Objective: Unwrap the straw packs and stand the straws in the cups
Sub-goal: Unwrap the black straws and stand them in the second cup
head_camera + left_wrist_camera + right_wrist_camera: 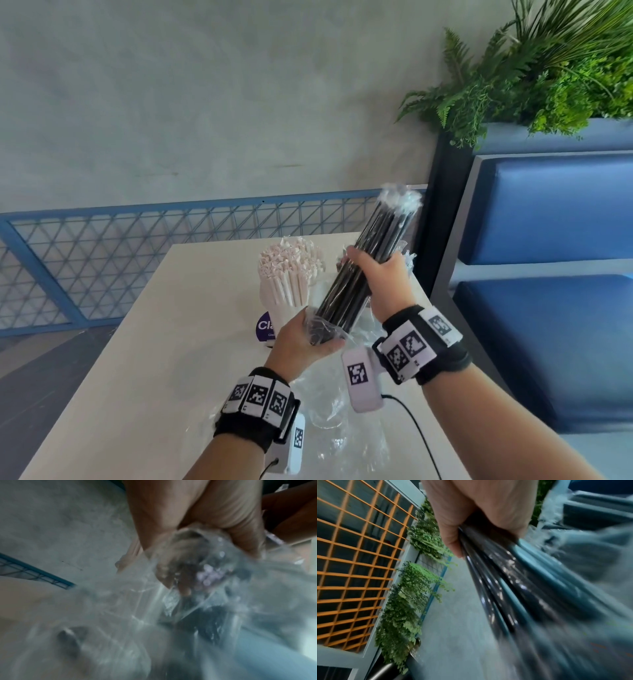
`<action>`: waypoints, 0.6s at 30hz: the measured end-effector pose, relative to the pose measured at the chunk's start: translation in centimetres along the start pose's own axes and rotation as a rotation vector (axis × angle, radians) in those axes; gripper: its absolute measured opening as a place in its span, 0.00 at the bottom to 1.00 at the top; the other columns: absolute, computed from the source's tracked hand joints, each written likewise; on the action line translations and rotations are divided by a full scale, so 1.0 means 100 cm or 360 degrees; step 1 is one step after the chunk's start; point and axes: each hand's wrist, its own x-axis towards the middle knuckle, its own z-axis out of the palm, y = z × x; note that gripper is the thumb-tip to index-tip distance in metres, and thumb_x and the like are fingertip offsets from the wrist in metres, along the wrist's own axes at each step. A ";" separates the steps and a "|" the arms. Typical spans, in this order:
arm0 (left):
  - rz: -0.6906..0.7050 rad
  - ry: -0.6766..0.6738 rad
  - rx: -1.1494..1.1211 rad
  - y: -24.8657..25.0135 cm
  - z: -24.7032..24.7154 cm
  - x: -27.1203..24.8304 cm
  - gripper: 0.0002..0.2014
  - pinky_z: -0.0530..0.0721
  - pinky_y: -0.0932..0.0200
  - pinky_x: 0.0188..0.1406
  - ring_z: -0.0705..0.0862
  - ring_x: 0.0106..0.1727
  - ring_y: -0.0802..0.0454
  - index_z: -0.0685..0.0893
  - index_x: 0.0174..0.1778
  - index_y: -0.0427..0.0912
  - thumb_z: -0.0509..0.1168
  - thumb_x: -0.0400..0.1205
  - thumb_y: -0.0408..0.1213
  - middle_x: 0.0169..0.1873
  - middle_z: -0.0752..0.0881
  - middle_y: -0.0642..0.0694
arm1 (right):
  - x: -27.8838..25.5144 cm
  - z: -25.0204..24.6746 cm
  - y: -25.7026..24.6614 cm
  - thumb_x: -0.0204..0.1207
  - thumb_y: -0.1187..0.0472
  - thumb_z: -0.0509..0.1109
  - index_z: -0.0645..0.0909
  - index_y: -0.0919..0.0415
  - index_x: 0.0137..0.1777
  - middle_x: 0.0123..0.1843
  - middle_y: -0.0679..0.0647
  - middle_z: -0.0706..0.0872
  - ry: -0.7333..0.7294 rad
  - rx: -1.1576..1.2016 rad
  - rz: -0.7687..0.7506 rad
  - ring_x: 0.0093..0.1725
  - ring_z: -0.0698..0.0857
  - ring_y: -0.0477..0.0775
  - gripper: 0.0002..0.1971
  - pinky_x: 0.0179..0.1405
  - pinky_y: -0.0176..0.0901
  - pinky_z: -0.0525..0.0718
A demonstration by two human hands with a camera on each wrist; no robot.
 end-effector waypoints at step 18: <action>-0.0069 0.0421 -0.0264 0.012 -0.015 0.006 0.07 0.84 0.56 0.40 0.85 0.30 0.49 0.82 0.40 0.42 0.73 0.74 0.28 0.25 0.86 0.49 | 0.037 -0.011 0.005 0.74 0.63 0.72 0.76 0.63 0.58 0.38 0.40 0.80 0.0213 -0.0561 -0.0471 0.38 0.80 0.40 0.15 0.35 0.24 0.79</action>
